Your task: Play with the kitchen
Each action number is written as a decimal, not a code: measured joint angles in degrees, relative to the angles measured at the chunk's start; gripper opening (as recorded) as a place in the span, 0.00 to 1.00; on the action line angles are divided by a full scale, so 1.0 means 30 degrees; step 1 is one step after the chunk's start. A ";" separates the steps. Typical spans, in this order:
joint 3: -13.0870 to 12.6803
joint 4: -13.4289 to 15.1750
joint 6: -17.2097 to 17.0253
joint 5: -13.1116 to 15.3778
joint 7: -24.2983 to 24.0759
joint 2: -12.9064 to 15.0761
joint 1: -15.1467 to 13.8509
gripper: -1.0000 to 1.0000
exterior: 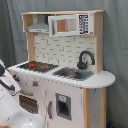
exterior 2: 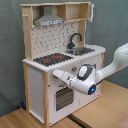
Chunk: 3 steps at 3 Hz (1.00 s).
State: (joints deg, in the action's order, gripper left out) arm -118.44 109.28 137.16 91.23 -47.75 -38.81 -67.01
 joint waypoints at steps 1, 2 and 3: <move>0.0000 0.0000 0.0002 0.0000 -0.2037 0.0002 0.0000 0.00; 0.0001 0.0000 0.0008 0.0000 -0.4038 0.0007 0.0000 0.00; 0.0002 0.0006 0.0150 0.0000 -0.5673 0.0040 -0.0002 0.00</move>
State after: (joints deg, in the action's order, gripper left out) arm -118.43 109.29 137.61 91.23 -64.77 -38.69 -67.02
